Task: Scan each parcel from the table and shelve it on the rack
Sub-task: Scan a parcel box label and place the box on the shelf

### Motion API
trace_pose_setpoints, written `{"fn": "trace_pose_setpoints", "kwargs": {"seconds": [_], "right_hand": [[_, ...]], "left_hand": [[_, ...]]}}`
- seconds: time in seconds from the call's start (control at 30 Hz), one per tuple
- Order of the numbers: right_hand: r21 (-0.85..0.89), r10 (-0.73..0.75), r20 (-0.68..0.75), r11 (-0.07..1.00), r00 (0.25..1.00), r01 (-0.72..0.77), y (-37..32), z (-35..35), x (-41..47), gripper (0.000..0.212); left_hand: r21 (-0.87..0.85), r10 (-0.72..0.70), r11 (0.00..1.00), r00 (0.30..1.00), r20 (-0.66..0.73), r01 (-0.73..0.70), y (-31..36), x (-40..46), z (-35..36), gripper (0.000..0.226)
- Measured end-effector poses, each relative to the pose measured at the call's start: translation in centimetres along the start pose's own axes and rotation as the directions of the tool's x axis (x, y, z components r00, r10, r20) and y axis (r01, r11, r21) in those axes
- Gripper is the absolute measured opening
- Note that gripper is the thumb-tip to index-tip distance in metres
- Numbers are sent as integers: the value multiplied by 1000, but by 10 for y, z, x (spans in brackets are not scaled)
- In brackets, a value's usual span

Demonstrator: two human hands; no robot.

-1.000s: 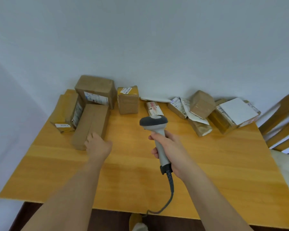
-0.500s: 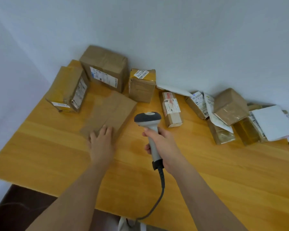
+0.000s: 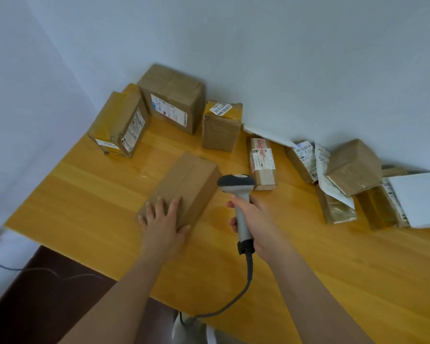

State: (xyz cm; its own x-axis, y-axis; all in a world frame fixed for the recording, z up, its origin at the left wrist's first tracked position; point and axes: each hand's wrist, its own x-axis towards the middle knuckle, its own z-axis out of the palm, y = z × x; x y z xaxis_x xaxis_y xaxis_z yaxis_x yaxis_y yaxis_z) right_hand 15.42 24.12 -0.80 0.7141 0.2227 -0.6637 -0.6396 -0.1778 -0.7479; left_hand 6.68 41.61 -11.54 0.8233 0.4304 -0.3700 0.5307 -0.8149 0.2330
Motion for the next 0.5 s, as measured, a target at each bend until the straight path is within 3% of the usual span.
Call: {"fn": "trace_pose_setpoints", "kwargs": {"seconds": [0.07,0.1,0.13,0.17,0.2,0.27,0.37,0.5], "right_hand": [[24,-14,18,1000,1000,14,-5,3,0,13],[28,-22,28,999,999,22,-7,4,0,13],[29,-31,36,999,999,30,-10,7,0,12],[29,-41,42,999,998,40,-13,9,0,12],[26,-49,47,999,998,48,-15,10,1,11],[15,-54,58,998,997,53,-17,13,3,11],[-9,-46,64,999,997,47,-15,13,8,12],[-58,-28,71,998,997,32,-8,11,13,16]], "left_hand": [[-297,30,955,999,43,-16,-8,3,-19,72],[-529,18,848,995,102,39,-10,3,-30,68],[-724,-4,678,985,174,131,-13,3,-40,62],[-829,-51,508,969,241,233,-16,5,-46,56],[-870,-123,381,950,288,313,-20,6,-51,51],[-878,-275,253,900,337,406,-33,12,-47,43],[-876,-400,167,843,359,452,-46,13,-31,43],[-896,-411,106,839,356,432,-52,6,-14,63]]}}
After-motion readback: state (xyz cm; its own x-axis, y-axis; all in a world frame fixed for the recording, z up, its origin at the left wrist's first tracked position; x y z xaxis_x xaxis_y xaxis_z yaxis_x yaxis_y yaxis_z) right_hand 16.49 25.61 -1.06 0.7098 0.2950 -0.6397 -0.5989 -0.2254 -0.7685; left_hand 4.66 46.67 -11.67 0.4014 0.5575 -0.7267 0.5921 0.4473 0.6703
